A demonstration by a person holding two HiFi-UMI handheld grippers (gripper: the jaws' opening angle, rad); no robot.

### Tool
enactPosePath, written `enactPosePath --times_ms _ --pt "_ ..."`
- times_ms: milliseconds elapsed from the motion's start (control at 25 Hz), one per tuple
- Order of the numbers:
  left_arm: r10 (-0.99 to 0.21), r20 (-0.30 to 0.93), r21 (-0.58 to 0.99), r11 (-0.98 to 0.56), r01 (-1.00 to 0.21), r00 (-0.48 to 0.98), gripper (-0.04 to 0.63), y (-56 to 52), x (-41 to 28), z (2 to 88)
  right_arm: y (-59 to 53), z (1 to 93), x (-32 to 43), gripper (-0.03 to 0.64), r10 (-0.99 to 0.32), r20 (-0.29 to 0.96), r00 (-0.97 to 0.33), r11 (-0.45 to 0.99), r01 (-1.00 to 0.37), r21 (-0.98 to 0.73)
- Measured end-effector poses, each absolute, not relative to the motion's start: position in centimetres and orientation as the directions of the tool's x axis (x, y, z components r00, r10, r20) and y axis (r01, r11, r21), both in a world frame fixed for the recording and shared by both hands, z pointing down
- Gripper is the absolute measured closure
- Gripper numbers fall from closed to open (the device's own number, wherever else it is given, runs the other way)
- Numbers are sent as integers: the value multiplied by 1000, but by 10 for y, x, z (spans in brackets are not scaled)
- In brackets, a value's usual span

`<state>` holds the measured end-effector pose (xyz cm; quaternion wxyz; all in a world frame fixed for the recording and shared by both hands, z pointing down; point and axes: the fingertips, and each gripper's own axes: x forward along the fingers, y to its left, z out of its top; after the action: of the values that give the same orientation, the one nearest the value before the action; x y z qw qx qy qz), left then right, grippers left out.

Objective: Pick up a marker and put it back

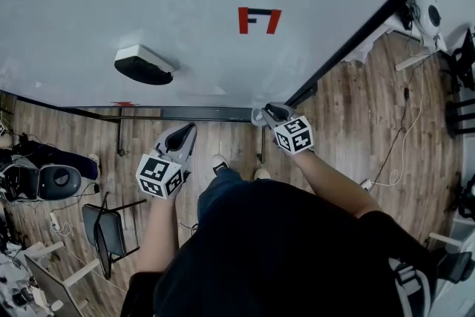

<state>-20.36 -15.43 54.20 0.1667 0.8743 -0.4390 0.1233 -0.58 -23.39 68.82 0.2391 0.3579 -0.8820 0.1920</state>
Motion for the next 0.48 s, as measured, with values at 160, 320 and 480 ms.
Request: enactPosePath --times_ms 160,320,480 --pt "-729 359 182 -559 -809 583 569 -154 -201 540 -235 688 -2 542 -541 572 -616 677 -723 -137" --pt "-733 356 179 -555 -812 579 569 -151 -199 537 -234 686 8 531 -554 578 -600 671 -732 -117" --pt "-737 350 176 -554 -813 578 569 -148 -194 535 -235 682 20 520 -569 575 -588 660 -744 -109"
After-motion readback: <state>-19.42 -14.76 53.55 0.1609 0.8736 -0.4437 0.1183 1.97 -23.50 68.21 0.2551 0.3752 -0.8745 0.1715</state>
